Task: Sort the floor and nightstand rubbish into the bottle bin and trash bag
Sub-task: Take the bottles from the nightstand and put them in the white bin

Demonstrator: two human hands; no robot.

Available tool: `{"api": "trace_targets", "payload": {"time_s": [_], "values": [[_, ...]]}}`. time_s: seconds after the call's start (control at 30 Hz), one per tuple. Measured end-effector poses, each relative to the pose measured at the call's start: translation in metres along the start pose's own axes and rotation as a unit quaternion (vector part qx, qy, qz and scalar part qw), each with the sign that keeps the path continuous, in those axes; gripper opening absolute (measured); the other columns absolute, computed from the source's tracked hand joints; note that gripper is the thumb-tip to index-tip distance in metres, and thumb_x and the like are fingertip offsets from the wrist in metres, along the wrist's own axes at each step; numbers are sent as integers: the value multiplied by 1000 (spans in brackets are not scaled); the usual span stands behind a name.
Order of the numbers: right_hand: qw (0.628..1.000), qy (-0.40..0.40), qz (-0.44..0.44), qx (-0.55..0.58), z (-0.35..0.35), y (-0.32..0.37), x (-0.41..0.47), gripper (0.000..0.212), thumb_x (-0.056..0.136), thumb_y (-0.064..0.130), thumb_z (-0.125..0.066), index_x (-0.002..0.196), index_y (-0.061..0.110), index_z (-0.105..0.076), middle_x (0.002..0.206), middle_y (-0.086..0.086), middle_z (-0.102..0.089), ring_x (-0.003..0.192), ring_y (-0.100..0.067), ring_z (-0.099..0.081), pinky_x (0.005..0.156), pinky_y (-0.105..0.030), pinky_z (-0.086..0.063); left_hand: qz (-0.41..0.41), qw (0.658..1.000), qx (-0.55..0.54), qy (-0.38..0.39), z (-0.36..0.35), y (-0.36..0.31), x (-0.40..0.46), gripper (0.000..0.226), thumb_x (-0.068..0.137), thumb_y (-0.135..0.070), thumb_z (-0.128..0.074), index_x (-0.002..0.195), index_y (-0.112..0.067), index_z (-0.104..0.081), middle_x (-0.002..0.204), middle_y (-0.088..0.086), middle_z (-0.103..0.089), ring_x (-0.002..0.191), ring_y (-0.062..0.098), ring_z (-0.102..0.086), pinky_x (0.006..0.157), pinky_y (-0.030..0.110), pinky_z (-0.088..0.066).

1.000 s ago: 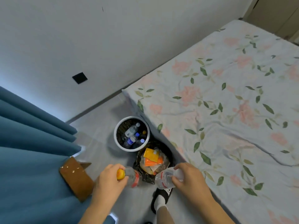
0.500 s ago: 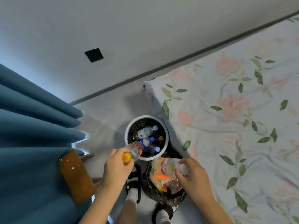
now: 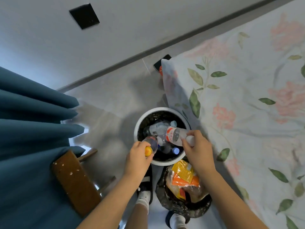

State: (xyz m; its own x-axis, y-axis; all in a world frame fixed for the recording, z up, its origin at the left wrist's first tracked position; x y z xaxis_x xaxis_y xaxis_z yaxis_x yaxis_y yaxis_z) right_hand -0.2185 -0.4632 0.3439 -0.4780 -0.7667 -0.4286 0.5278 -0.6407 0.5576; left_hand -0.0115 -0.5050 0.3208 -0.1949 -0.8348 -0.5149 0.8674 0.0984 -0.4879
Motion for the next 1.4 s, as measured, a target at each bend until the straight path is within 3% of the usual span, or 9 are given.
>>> {"api": "trace_targets", "payload": {"time_s": [0.13, 0.33, 0.5, 0.57, 0.73, 0.9, 1.13, 1.27, 1.4], "values": [[998, 35, 47, -19, -29, 15, 29, 26, 92, 25, -59, 113, 11, -53, 100, -8, -63, 91, -24, -59, 75, -36, -49, 0, 999, 14, 29, -13, 8, 12, 28, 80, -26, -74, 105, -20, -62, 104, -2, -56, 90, 21, -61, 72, 24, -45], [989, 73, 99, -86, -68, 33, 67, 23, 93, 21, -57, 110, 6, -53, 96, -16, -61, 93, -31, -56, 71, -42, -48, -50, 995, 60, 62, -23, -1, 31, 25, 82, -19, -69, 104, -17, -60, 107, 1, -55, 89, 25, -61, 74, 32, -51], [963, 108, 142, -200, -100, 37, 82, 19, 95, 17, -49, 112, 7, -50, 110, -10, -58, 102, -27, -46, 68, -32, -34, -79, 980, 119, 137, -38, 9, 41, 24, 82, -13, -65, 104, -15, -56, 112, 1, -53, 91, 25, -61, 76, 35, -52], [963, 103, 144, -203, -105, 37, 90, 18, 94, 14, -48, 112, 9, -50, 114, -7, -58, 104, -26, -44, 69, -32, -36, -84, 979, 122, 142, -41, 13, 43, 25, 82, -15, -66, 104, -16, -56, 112, 0, -53, 92, 24, -61, 77, 33, -52], [957, 105, 149, -224, -112, 37, 107, 30, 92, 5, -49, 122, 10, -50, 124, -8, -55, 115, -28, -42, 90, -33, -39, -83, 981, 106, 140, -52, 15, 46, 22, 81, -11, -64, 101, -15, -55, 110, 1, -52, 89, 26, -61, 74, 34, -51], [959, 111, 128, -227, -110, 30, 128, 40, 89, 0, -51, 126, 12, -48, 131, -8, -50, 119, -32, -38, 95, -34, -36, -98, 977, 116, 151, -73, 5, 43, 22, 84, -13, -62, 105, -15, -54, 115, 3, -49, 88, 29, -61, 71, 35, -49], [966, 130, 98, -200, -107, 10, 139, 29, 91, 8, -53, 119, 16, -52, 126, -7, -55, 118, -32, -43, 99, -38, -38, -97, 964, 15, 247, -109, -2, 41, 43, 83, -17, -71, 124, -20, -58, 132, -3, -40, 106, 23, -61, 96, 38, -50], [968, 136, 97, -189, -109, 1, 131, 28, 88, 7, -56, 113, 20, -53, 125, -3, -56, 119, -32, -47, 98, -43, -40, -84, 931, 119, 335, -133, 15, 38, 54, 89, -13, -63, 140, -12, -43, 148, 4, -30, 124, 30, -50, 106, 40, -41], [967, 133, 111, -190, -108, -7, 122, 30, 87, 4, -55, 113, 19, -53, 126, -2, -56, 118, -31, -46, 99, -42, -39, -45, 923, 172, 340, -135, 34, 40, 54, 91, -11, -56, 142, -12, -38, 145, 10, -36, 124, 32, -49, 102, 42, -44]]}}
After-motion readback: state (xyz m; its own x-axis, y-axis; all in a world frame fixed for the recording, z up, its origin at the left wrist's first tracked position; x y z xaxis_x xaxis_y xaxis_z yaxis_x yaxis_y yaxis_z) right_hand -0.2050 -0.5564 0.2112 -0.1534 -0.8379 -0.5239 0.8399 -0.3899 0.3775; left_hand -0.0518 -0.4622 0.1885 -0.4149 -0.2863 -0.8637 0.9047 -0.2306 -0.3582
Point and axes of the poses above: each hand's wrist, its own x-axis towards the middle knuckle, its own z-axis out of the back of the hand, y = z × x, the point moved 6 cm from there along x, towards the middle knuckle
